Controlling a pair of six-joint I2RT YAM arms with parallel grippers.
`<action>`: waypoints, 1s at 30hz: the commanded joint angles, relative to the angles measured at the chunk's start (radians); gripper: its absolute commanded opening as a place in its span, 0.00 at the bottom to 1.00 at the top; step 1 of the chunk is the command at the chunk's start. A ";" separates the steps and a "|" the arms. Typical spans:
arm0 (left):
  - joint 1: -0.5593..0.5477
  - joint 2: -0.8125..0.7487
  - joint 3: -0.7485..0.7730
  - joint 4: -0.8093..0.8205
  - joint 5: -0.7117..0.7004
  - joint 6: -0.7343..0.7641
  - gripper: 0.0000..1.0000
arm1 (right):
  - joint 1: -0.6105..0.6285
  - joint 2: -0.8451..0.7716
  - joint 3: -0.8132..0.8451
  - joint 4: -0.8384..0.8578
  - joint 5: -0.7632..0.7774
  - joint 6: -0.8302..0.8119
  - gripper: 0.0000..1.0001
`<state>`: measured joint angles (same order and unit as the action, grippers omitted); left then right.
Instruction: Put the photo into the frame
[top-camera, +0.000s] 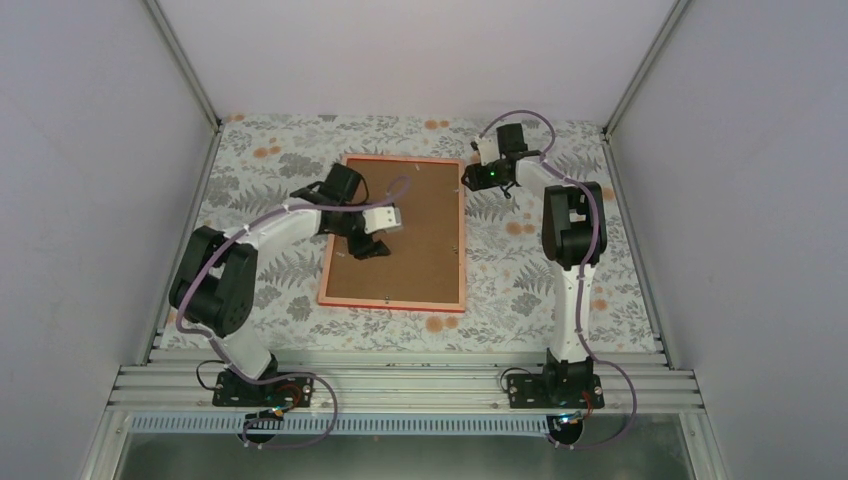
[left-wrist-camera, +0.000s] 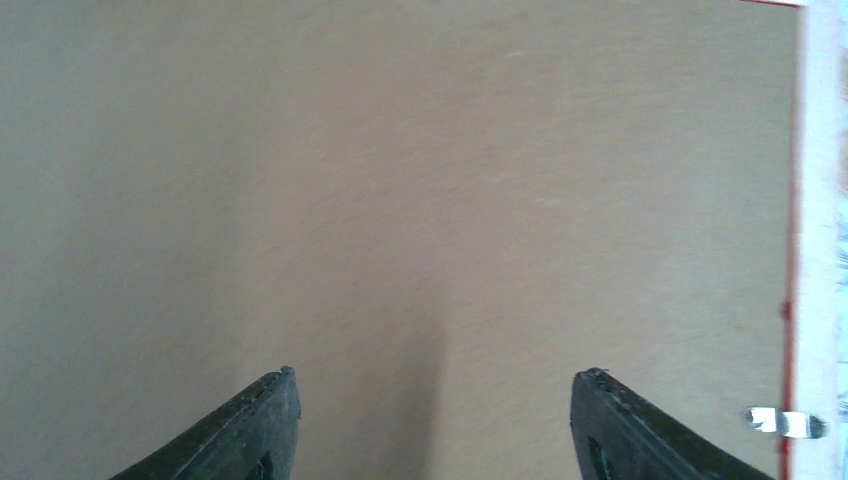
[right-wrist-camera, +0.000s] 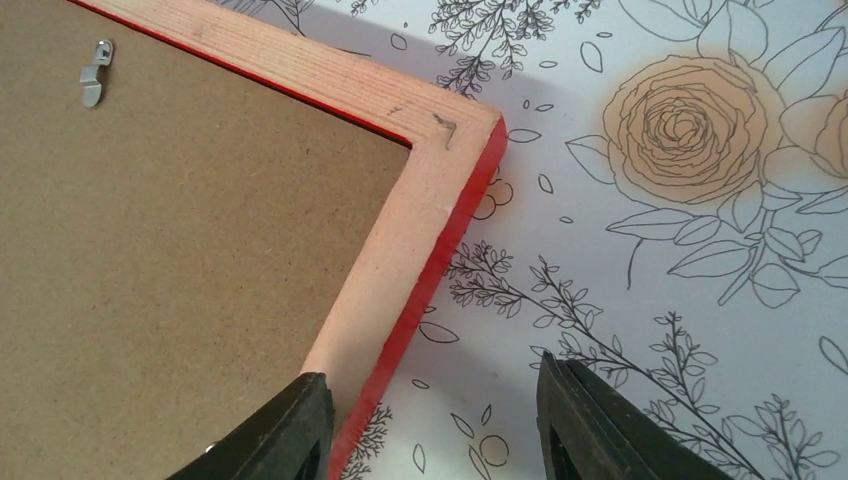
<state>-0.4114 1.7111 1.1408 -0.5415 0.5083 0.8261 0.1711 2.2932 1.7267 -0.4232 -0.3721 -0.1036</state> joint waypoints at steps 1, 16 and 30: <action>-0.093 -0.049 -0.077 0.037 0.010 0.056 0.72 | 0.009 -0.012 -0.029 -0.021 0.016 -0.071 0.51; -0.333 -0.114 -0.265 0.206 -0.109 0.164 0.79 | 0.009 -0.009 -0.029 -0.094 -0.043 -0.170 0.55; -0.429 -0.041 -0.312 0.317 -0.240 0.100 0.79 | 0.009 -0.019 -0.063 -0.135 -0.037 -0.225 0.56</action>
<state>-0.8307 1.6302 0.8223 -0.2829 0.3096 0.9649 0.1696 2.2871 1.7130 -0.4541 -0.4339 -0.2657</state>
